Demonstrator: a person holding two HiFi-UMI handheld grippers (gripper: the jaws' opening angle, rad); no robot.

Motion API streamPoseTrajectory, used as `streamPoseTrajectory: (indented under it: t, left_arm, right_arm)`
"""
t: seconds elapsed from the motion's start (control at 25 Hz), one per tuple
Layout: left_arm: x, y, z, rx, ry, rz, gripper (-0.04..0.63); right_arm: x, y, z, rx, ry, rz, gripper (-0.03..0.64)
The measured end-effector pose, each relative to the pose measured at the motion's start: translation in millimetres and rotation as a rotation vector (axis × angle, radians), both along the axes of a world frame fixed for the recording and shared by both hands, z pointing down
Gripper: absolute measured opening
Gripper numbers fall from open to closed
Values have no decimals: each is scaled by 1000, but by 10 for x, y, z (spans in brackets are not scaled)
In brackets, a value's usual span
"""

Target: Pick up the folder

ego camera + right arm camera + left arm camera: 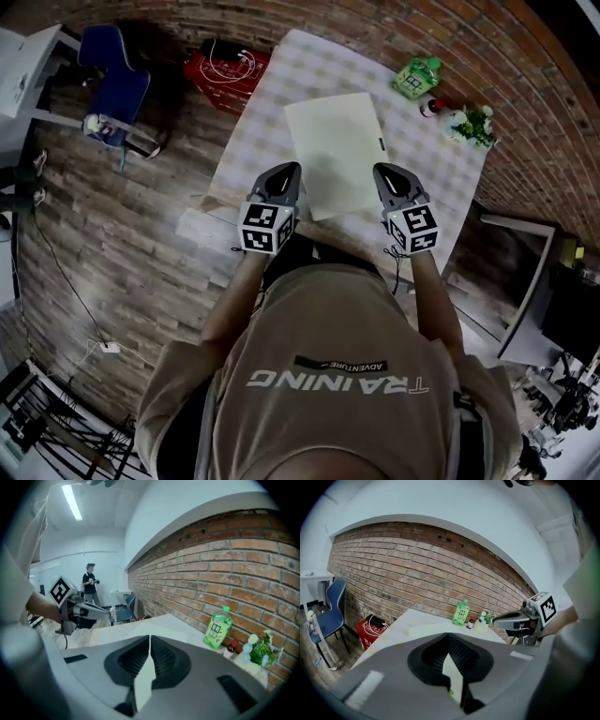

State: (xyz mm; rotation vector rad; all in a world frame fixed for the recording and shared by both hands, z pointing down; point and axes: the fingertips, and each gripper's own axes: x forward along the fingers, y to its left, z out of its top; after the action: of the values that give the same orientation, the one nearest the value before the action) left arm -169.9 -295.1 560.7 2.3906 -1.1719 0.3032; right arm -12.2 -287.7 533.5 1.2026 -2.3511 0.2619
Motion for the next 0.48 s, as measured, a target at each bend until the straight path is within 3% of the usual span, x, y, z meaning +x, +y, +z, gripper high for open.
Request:
streamPoseTrajectory:
  t: [0.2,0.48]
  left_arm:
    - [14,-113,191,-51,1,8,6]
    - [39,-144,522,-183,19,14,25]
  right_arm:
    - [215,-198,204,-75,22,41,12]
    - [461,-564,528,-181,-58,93,14]
